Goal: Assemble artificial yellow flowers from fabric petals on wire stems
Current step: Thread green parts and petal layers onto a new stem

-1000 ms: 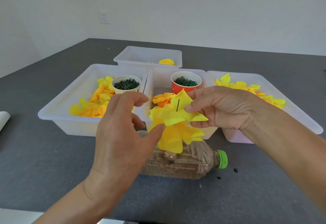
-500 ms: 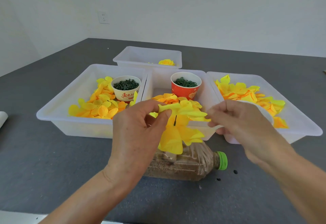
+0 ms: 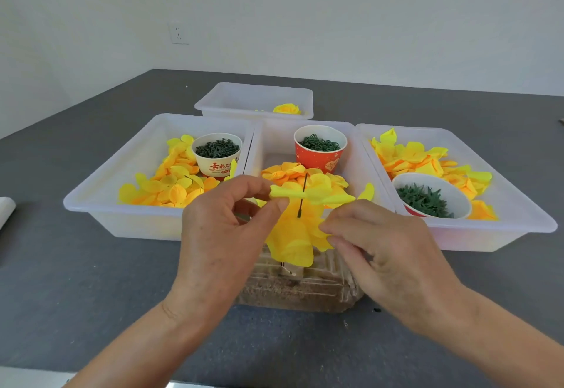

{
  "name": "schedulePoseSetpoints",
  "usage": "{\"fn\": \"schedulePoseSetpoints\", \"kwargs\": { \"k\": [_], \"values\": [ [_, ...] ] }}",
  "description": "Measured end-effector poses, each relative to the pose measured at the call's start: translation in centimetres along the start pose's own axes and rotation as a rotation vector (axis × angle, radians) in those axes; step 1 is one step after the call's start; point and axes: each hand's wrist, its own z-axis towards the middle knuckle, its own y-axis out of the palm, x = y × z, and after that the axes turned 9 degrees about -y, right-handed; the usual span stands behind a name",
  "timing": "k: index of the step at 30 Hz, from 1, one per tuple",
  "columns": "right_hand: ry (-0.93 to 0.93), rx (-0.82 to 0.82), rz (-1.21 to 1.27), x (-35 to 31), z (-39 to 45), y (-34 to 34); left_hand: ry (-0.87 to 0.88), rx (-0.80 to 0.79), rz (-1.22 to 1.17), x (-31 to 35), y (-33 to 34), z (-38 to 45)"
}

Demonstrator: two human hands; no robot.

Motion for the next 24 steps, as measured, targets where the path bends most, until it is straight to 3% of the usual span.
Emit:
{"fn": "schedulePoseSetpoints", "kwargs": {
  "k": [4, 7, 15, 24],
  "values": [
    [-0.029, -0.013, -0.027, 0.0, 0.2, -0.2, -0.016, 0.031, 0.028, -0.1, -0.6, -0.4],
    [-0.024, -0.015, -0.016, 0.0, 0.2, -0.3, -0.128, 0.039, -0.023, -0.8, -1.1, -1.6],
    [-0.014, 0.005, 0.01, 0.3, 0.0, 0.0, -0.474, -0.273, -0.25, -0.6, -1.0, -3.4],
    [-0.024, -0.008, -0.008, 0.3, 0.2, -0.1, -0.549, -0.297, -0.31, -0.6, -0.6, -3.0]
  ]
}}
